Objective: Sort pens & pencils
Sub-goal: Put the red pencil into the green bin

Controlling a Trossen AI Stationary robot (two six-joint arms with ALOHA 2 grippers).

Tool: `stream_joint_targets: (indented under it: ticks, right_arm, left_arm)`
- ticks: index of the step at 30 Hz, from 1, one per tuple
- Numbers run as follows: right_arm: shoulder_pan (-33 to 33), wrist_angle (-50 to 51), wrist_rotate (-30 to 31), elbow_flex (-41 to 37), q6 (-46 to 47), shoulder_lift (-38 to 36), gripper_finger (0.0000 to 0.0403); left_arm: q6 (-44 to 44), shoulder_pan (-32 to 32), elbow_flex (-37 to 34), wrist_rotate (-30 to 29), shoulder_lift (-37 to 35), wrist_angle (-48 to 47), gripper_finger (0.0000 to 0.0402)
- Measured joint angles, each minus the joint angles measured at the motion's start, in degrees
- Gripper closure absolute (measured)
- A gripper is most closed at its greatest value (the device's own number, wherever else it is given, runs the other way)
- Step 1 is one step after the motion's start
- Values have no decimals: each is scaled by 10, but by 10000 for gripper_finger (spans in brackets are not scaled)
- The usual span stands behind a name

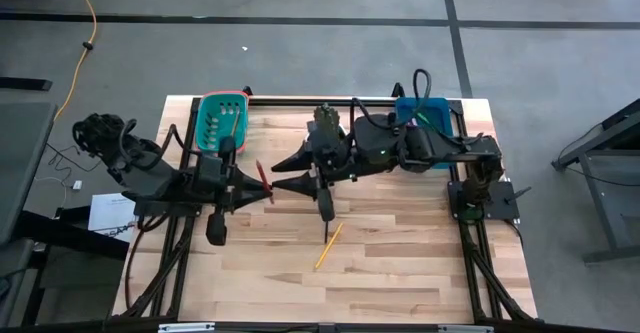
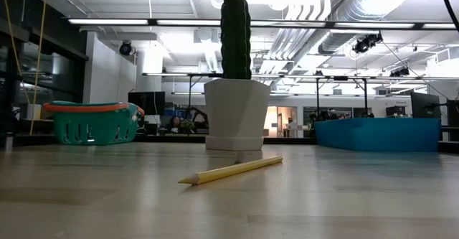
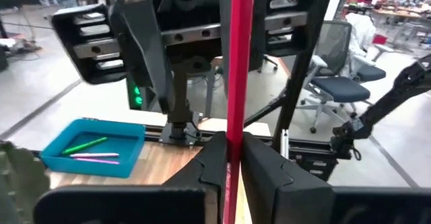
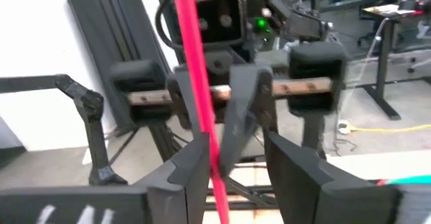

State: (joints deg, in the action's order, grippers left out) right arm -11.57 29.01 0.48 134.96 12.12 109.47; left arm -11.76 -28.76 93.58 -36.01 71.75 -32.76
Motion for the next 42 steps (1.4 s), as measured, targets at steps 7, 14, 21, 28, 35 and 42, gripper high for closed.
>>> stream_joint_targets:
  ticks: [7,14,21,28,35,42]
  right_arm:
    - [5,74,1,0,-29,-33,267]
    - [7,215,48,0,-27,-71,267]
    - [12,365,101,0,-21,-91,267]
    - [43,460,111,0,-37,-95,267]
    - [69,478,94,0,-71,-96,267]
    - [100,471,63,-19,-85,-130,267]
  left_arm:
    - [15,0,0,-43,-29,-34,391]
    - [-6,0,0,-119,-75,-116,373]
    - [-76,0,0,-205,-109,-246,391]
    - [-212,0,0,-229,-124,-389,375]
    - [-296,0,0,-243,-125,-475,391]
    - [-307,0,0,-245,-137,-485,376]
